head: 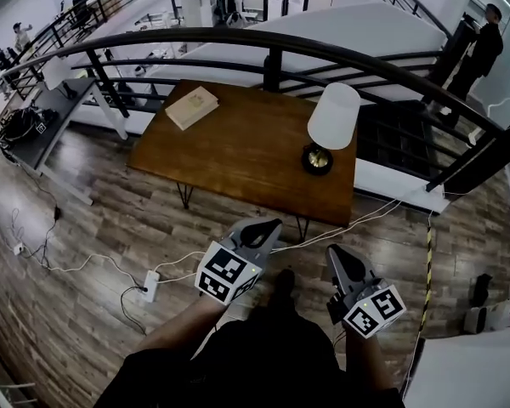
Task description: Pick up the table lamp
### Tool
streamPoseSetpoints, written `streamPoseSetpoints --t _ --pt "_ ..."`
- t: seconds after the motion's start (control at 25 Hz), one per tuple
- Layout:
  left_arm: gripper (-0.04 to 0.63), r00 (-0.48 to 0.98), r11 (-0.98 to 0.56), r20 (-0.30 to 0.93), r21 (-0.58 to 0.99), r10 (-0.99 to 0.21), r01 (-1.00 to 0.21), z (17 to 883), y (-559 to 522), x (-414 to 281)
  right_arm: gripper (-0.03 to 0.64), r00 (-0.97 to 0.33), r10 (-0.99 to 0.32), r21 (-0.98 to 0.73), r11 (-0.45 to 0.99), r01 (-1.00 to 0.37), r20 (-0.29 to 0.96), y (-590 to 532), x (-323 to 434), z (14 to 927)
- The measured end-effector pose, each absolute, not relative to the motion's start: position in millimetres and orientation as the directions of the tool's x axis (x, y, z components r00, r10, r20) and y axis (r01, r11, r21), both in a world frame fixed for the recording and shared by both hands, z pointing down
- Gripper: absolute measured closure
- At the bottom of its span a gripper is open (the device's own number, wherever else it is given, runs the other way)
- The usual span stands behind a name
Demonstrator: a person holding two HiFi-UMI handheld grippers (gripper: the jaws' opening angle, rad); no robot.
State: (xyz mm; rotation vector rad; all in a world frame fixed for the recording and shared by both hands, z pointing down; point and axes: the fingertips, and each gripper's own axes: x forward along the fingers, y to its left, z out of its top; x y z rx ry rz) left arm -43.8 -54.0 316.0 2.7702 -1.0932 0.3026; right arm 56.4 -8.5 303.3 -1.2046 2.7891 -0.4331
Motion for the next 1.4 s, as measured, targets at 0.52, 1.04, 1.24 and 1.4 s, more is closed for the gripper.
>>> streamPoseSetpoints --t 0.52,1.04,1.24,1.4 --pt "0.588 0.68 -0.685 0.19 0.052 -0.708 -0.727 311 -204 -14 0.601 -0.72 -0.691 -0.259 0.685 -0.681 0.066 -170 84 326" --pt "0.588 0.701 -0.71 0.205 0.044 -0.683 -0.703 336 -284 1 0.6 -0.637 -0.763 -0.172 0.617 -0.768 0.108 -250 99 363" --pt "0.588 0.71 -0.721 0.222 0.039 -0.668 -0.691 362 -304 -11 0.6 -0.598 -0.789 -0.203 0.568 -0.797 0.139 -268 84 388" --pt "0.588 0.695 -0.704 0.227 0.053 -0.683 -0.709 394 -318 -26 0.6 -0.585 -0.801 -0.174 0.562 -0.809 0.131 -285 69 403"
